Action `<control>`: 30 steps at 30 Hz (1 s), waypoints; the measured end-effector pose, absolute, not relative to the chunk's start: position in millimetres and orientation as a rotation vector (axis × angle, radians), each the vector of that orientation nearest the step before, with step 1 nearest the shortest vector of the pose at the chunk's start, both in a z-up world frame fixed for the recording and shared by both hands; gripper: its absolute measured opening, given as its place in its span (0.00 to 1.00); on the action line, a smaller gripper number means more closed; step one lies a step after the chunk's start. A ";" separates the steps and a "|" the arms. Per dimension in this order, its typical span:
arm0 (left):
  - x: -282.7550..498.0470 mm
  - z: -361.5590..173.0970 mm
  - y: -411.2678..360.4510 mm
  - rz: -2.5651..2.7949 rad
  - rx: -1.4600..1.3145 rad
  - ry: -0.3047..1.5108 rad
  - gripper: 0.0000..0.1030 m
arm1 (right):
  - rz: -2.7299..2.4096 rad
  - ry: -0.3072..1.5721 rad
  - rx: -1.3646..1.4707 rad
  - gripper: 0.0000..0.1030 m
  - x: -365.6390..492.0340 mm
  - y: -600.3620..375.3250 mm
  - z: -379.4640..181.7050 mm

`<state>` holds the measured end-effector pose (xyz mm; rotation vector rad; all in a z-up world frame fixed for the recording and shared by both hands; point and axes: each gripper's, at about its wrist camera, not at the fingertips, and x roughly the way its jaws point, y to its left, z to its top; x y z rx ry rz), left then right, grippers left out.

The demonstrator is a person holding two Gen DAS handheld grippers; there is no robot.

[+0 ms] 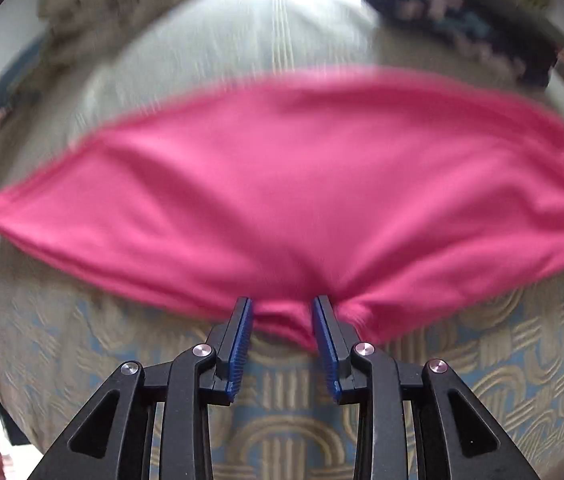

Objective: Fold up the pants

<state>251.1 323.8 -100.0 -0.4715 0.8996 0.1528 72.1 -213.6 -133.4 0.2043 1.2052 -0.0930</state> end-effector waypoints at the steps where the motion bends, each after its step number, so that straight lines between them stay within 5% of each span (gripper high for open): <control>1: 252.0 -99.0 322.3 0.156 -0.463 0.900 0.06 | -0.079 1.214 0.200 0.30 68.0 -213.6 -131.0; 16: 248.9 -58.6 285.6 0.137 -0.390 0.834 0.06 | 0.012 1.077 0.370 0.40 73.4 -235.6 -87.9; 23: 231.2 -15.7 146.9 -0.184 -0.134 0.768 0.06 | 0.114 1.072 0.435 0.43 97.6 -217.7 -99.7; 30: 182.5 -59.5 -6.5 -0.517 0.055 0.854 0.06 | 0.097 1.098 0.487 0.44 95.2 -238.3 -114.4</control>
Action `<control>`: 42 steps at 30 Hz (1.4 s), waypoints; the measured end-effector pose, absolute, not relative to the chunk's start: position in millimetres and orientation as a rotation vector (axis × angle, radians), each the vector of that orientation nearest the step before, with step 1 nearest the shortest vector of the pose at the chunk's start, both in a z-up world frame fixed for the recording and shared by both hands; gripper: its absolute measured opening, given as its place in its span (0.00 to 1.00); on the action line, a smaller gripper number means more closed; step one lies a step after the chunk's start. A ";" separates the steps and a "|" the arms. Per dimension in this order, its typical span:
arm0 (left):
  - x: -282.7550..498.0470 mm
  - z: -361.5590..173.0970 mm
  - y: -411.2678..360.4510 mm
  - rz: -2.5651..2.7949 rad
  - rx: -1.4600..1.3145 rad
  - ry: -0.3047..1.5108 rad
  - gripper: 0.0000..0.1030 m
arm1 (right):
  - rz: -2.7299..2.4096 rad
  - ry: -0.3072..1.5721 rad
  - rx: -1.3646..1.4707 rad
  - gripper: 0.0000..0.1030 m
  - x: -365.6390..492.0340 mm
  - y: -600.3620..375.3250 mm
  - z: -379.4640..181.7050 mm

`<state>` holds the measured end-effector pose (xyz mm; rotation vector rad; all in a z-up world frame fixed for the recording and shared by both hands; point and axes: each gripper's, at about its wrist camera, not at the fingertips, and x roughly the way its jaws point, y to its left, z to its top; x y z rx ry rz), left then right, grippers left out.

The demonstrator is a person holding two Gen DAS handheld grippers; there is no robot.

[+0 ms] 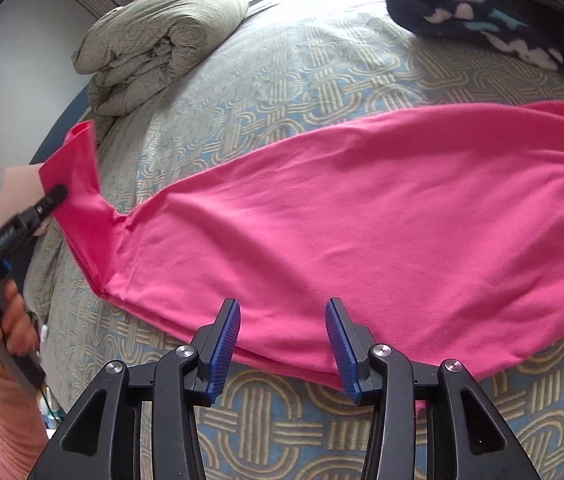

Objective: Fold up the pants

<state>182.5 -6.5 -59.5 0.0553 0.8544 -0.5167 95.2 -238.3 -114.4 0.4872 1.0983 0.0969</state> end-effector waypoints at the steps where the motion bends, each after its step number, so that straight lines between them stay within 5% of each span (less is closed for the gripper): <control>1: 180.5 -70.9 -18.6 -0.528 0.061 0.884 0.06 | 0.094 1.099 0.495 0.44 93.8 -241.7 -114.9; 7: 172.2 -111.2 -44.5 -0.520 0.053 0.997 0.06 | 0.099 1.102 0.497 0.44 91.0 -251.7 -115.1; 20: 168.0 -106.1 -47.3 -0.553 0.000 1.004 0.06 | 0.240 1.086 0.593 0.48 116.6 -242.8 -112.9; 23: 163.8 -110.2 -48.0 -0.579 -0.009 1.027 0.15 | 0.246 1.131 0.601 0.54 133.6 -236.9 -113.5; 34: 133.0 -91.0 31.6 -0.463 0.031 0.943 0.40 | 0.316 1.254 0.647 0.55 167.5 -209.1 -134.3; 42: 140.1 -109.0 128.8 -0.209 -0.064 0.976 0.44 | 0.334 1.280 0.715 0.60 181.8 -204.1 -146.4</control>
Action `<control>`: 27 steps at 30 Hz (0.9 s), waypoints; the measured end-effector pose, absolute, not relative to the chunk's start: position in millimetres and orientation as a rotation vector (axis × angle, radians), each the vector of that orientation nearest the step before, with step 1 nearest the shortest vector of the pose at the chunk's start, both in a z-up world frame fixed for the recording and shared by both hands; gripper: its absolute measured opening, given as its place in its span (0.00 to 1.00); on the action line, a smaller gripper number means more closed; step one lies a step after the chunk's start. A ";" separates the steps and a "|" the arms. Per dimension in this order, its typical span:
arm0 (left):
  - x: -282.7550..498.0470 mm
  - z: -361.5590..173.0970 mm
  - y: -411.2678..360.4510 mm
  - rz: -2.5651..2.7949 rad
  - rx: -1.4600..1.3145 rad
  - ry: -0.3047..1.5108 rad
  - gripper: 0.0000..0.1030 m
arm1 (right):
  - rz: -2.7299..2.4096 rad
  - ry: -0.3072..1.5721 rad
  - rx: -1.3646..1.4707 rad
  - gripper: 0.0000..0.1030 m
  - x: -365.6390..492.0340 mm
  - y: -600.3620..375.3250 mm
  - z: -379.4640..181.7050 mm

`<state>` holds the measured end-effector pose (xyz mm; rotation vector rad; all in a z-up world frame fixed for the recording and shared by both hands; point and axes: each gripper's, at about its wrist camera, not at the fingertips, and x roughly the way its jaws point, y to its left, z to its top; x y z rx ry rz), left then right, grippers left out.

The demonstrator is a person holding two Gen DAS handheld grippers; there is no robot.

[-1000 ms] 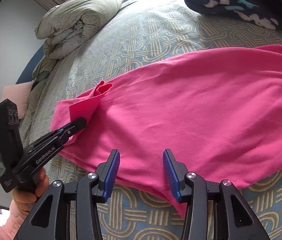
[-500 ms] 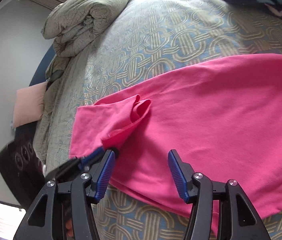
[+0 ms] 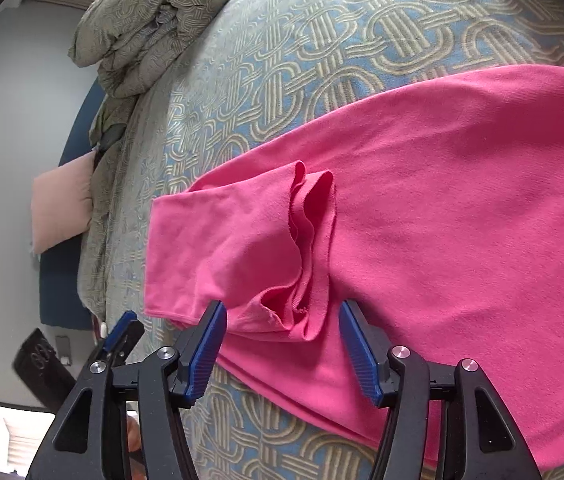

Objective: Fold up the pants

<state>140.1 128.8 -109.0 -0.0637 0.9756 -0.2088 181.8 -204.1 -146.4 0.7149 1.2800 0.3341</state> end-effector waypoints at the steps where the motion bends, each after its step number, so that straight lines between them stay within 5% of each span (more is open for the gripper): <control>1: 139.6 -111.9 133.1 -0.202 -0.069 0.982 0.44 | 0.339 1.282 0.721 0.60 184.7 -202.4 -147.8; 7: 142.6 -125.6 126.0 -0.229 -0.019 0.992 0.48 | 0.340 1.291 0.681 0.57 203.6 -183.1 -149.4; 9: 147.2 -129.7 119.3 -0.248 -0.008 0.992 0.48 | 0.302 1.293 0.617 0.07 207.1 -175.5 -145.2; 12: 151.1 -130.4 107.4 -0.284 -0.007 0.992 0.50 | 0.286 1.266 0.598 0.07 206.5 -171.4 -134.1; 16: 147.2 -127.4 91.5 -0.299 0.060 0.953 0.65 | 0.336 1.171 0.609 0.06 203.4 -166.1 -98.7; 27: 173.7 -139.5 87.2 -0.102 0.090 0.970 0.67 | 0.536 0.948 0.499 0.05 203.5 -112.3 21.6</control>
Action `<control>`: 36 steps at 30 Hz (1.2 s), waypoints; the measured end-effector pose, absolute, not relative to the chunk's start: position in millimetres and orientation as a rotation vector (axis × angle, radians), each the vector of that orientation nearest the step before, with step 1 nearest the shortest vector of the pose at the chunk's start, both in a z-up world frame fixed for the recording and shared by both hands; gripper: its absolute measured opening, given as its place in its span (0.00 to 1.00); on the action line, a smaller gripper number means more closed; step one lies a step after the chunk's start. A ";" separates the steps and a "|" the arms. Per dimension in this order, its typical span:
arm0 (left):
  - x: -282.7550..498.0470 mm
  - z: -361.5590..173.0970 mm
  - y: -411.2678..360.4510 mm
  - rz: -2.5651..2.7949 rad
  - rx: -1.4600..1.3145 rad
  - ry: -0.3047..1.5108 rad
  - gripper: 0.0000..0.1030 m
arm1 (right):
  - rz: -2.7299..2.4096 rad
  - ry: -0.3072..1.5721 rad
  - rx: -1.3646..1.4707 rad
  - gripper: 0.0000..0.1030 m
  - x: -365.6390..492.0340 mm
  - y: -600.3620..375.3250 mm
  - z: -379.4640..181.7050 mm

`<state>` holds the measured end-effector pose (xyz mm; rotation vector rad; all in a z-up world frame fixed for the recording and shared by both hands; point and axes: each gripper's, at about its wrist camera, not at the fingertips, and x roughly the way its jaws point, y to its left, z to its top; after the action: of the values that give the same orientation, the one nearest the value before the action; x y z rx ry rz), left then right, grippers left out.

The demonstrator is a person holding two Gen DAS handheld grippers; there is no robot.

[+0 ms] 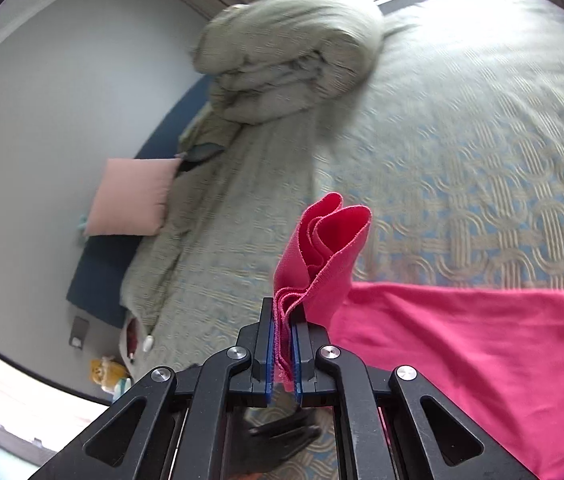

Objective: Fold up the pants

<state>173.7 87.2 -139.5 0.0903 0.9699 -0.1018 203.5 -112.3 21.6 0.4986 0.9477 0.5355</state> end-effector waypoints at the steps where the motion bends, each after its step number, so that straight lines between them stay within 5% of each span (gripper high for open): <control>1: 173.9 -140.7 93.1 -0.076 0.088 0.972 0.67 | 0.538 0.931 0.481 0.05 200.7 -110.6 28.2; 8: 161.3 -131.0 129.5 -0.055 -0.005 0.962 0.75 | 0.483 0.919 0.445 0.05 193.2 -120.2 28.7; 36: 143.1 -117.2 121.0 -0.165 0.016 0.976 0.75 | 0.219 1.154 0.503 0.06 164.3 -227.3 -105.4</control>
<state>143.1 121.0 -117.2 0.0162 0.9757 -0.1647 164.3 -227.3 -105.4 0.5028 1.1537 0.2195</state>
